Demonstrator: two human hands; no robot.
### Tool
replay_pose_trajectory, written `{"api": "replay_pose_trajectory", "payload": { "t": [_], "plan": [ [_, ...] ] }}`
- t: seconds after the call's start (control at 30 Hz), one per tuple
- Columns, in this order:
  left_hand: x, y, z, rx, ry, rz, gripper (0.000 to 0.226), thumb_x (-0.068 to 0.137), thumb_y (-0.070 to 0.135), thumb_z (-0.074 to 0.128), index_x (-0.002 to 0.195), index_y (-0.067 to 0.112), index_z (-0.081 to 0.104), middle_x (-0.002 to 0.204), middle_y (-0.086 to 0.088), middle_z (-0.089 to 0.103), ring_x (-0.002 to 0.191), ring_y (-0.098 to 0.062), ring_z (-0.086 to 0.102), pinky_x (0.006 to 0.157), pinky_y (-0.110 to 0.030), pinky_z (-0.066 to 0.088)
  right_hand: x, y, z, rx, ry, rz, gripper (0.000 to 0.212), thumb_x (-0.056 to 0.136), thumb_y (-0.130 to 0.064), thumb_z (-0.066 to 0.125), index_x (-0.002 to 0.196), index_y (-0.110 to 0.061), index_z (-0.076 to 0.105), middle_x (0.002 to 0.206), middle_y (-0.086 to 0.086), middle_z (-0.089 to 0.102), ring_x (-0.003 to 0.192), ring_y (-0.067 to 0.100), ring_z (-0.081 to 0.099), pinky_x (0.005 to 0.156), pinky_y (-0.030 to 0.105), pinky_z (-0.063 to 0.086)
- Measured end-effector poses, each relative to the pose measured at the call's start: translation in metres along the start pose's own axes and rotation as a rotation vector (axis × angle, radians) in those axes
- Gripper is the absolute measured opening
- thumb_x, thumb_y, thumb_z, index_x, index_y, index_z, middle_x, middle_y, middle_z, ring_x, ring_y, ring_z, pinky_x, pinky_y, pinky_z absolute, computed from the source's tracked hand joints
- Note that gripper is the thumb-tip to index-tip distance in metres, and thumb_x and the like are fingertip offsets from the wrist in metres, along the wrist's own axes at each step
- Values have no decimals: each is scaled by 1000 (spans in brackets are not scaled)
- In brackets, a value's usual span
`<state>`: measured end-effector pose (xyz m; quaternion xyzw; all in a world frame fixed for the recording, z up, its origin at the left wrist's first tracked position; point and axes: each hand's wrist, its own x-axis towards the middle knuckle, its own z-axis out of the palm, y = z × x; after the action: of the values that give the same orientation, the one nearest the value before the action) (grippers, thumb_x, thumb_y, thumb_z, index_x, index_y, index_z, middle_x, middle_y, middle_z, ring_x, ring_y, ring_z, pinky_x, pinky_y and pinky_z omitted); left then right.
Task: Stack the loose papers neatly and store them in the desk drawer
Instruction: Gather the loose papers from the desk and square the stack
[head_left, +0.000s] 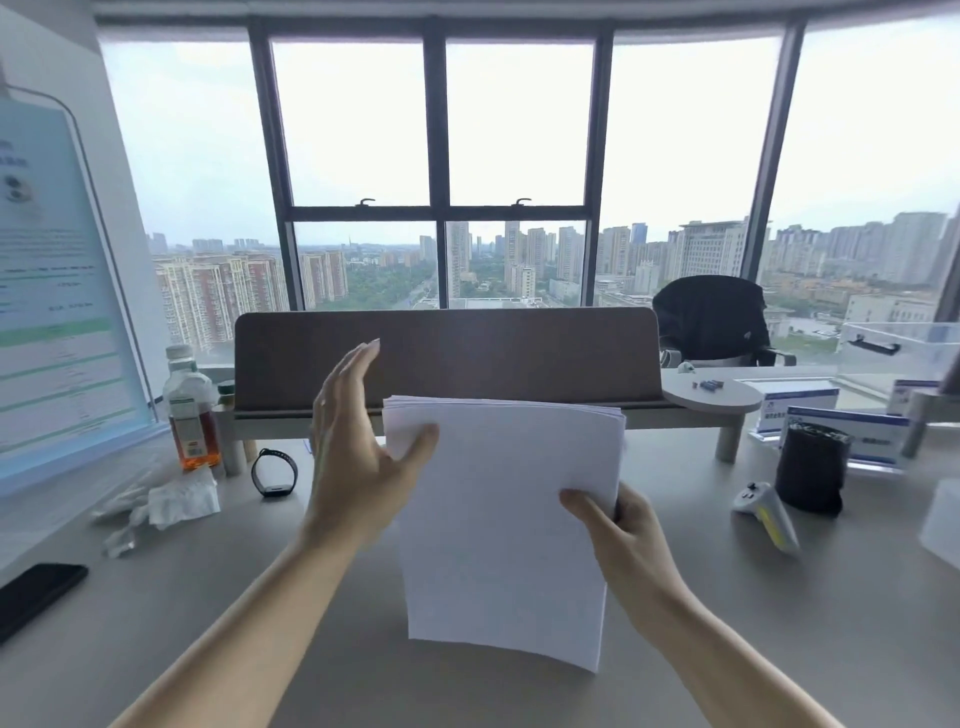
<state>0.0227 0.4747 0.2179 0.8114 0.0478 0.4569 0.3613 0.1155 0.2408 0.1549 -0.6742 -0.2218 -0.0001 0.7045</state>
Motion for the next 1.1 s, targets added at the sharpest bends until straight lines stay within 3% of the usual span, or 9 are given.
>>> {"api": "replay_pose_trajectory", "payload": {
  "t": [0.07,0.13,0.2,0.33,0.47,0.63,0.77,0.93,1.1],
  "plan": [
    [-19,-23,5,-565,-194,-466,79,81,27,76,152,25,42,154,1,54,140,-15,51,107,-32,40,1,5,2,12,33,-17,14,93,-13,57,98,-18,69,95,11,77,88,28,72,80,43,55],
    [-38,-38,22,-662,-332,-595,53,86,10,68,138,15,57,130,-6,74,125,-28,66,98,-37,52,1,13,7,9,53,-8,20,91,-15,54,105,-23,65,102,6,77,100,30,71,91,50,53],
    [-54,-42,37,-585,-304,-601,36,94,-1,58,127,12,65,120,-9,77,119,-34,68,99,-48,54,0,23,11,-34,82,-5,21,92,-16,50,105,-28,62,104,3,75,102,29,69,93,54,53],
    [-56,-39,38,-564,-251,-584,34,97,-2,52,126,13,62,118,-7,77,116,-31,70,98,-49,53,5,23,16,-125,98,-51,16,98,-15,51,102,-29,57,100,-1,75,96,25,71,89,54,55],
    [-42,-47,25,-565,-232,-472,36,97,1,51,128,17,62,122,-5,77,113,-24,72,95,-44,56,17,11,20,-73,61,-116,20,98,-9,51,112,-22,57,103,-7,74,102,24,69,91,45,54],
    [-81,-65,38,-554,-226,-606,30,96,-2,51,122,10,60,118,-10,74,118,-34,67,91,-43,56,-8,44,30,-14,-15,48,24,95,-23,53,118,-28,58,115,0,74,113,24,67,103,54,48],
    [-77,-67,33,-515,-240,-580,31,98,-3,50,123,14,60,117,-1,75,111,-14,70,87,-28,56,1,43,26,-76,45,39,23,99,-19,51,112,-36,58,111,-1,74,108,24,68,98,50,51],
    [-94,-71,30,-537,-257,-594,32,97,5,51,123,20,61,120,2,77,117,-20,69,105,-50,50,-14,52,27,-85,19,39,18,99,-16,52,108,-31,58,111,1,73,109,21,66,102,52,48],
    [-85,-79,31,-502,-244,-584,31,90,15,54,120,19,61,120,-3,75,119,-26,66,103,-50,51,-8,46,25,-74,-10,55,22,102,-11,50,112,-31,55,113,-4,72,105,10,68,87,24,52]
  ]
}}
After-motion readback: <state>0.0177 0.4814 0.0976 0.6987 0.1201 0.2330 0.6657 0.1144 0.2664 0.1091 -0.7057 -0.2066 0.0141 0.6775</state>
